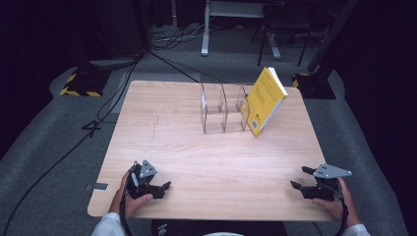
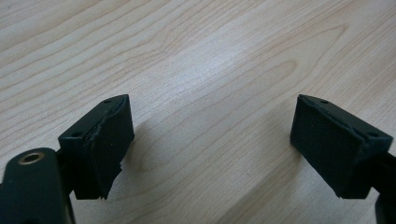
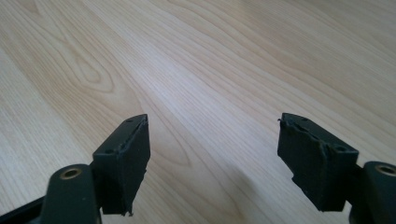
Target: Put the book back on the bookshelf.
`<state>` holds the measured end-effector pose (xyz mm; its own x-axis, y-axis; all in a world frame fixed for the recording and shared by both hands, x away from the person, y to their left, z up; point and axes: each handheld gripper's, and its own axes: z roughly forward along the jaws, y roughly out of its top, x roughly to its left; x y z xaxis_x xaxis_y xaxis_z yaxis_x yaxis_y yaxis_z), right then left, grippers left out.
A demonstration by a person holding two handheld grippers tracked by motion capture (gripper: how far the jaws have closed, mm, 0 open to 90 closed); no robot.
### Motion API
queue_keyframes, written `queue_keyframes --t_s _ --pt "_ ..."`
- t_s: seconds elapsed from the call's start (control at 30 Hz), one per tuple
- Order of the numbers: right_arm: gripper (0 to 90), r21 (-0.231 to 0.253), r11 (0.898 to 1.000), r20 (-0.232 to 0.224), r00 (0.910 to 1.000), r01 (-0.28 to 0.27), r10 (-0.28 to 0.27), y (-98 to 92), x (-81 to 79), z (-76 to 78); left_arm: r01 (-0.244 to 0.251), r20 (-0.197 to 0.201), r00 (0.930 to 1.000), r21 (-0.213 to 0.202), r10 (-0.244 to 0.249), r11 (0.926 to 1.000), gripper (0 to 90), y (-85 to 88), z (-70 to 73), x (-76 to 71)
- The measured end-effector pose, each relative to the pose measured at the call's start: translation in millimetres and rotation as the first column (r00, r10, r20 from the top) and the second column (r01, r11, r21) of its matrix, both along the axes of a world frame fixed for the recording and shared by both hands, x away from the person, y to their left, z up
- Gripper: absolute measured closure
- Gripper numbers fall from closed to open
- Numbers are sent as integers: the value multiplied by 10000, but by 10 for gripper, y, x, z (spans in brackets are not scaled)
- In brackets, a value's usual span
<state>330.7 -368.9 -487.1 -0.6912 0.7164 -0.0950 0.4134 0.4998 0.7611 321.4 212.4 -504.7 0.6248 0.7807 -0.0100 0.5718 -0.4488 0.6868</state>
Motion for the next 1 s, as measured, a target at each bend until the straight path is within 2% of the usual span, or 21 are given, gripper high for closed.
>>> queue_keyframes --t_s 0.3,0.37,0.4,1.0 --pt "235 -82 9967 -321 9962 812 -814 -186 -62 -147 -3 -3 10000 -3 3 10000 140 0 0 0" --pt "234 202 9959 -418 9953 878 -869 -214 -65 -166 -1 -2 10000 -2 1 10000 140 0 0 0" --pt "232 183 9953 -408 9947 948 -940 -219 -69 -165 2 0 10000 -2 -2 10000 140 0 0 0" --pt "229 401 9936 -764 9918 1055 -1023 -241 -43 -173 -2 7 10000 18 2 10000 140 0 0 -2"
